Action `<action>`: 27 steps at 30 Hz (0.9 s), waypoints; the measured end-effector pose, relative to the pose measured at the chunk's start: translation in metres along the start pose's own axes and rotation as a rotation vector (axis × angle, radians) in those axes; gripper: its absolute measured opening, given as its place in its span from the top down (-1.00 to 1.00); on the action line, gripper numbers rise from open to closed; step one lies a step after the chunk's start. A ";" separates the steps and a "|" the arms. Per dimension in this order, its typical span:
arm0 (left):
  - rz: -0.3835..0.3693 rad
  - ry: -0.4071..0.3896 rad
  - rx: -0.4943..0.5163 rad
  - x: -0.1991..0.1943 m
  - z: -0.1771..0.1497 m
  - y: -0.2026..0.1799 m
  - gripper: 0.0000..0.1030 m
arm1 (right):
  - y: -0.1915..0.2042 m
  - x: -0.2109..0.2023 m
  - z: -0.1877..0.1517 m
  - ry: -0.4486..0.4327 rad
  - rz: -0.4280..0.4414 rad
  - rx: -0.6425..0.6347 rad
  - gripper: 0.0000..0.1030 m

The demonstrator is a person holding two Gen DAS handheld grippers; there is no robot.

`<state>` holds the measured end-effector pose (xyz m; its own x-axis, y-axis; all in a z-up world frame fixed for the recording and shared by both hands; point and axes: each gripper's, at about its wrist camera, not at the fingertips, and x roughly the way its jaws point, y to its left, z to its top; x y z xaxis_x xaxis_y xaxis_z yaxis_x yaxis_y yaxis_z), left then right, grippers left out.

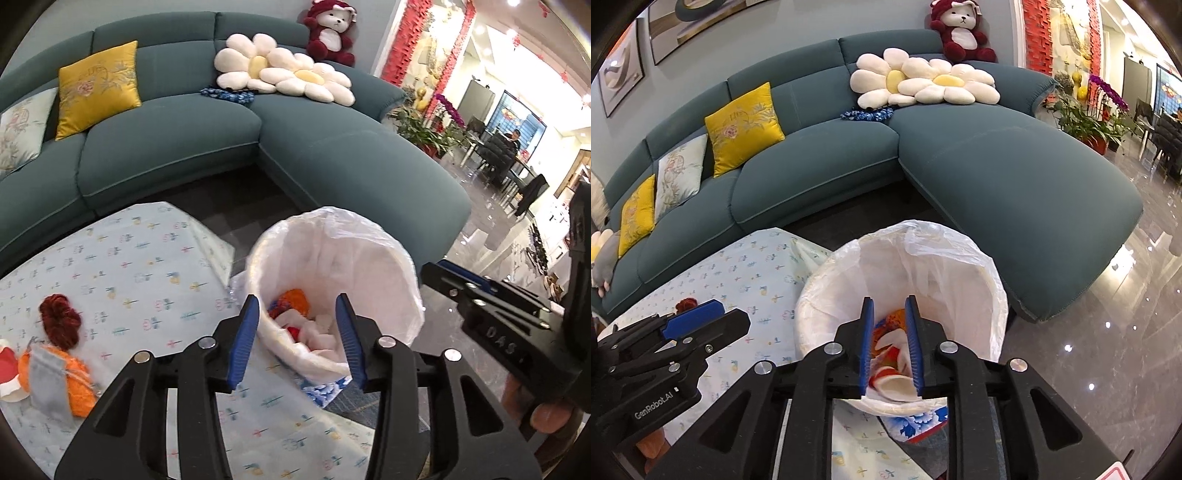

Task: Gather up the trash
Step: 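Move both grippers back over the table toward the remaining cup and pouch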

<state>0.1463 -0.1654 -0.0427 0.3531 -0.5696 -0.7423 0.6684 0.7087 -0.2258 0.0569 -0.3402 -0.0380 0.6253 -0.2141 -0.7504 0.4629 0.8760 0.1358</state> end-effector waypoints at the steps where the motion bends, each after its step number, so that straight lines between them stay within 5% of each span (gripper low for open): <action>1: 0.008 -0.001 -0.011 -0.003 -0.001 0.006 0.18 | 0.004 -0.001 0.001 0.000 0.007 -0.002 0.53; 27: 0.228 -0.085 -0.202 -0.091 -0.047 0.155 -0.11 | 0.184 0.001 -0.029 0.051 0.204 -0.213 0.26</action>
<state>0.1875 0.0158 -0.0398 0.5381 -0.4127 -0.7349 0.4247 0.8859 -0.1866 0.1247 -0.1663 -0.0323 0.6566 -0.0073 -0.7542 0.1858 0.9707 0.1524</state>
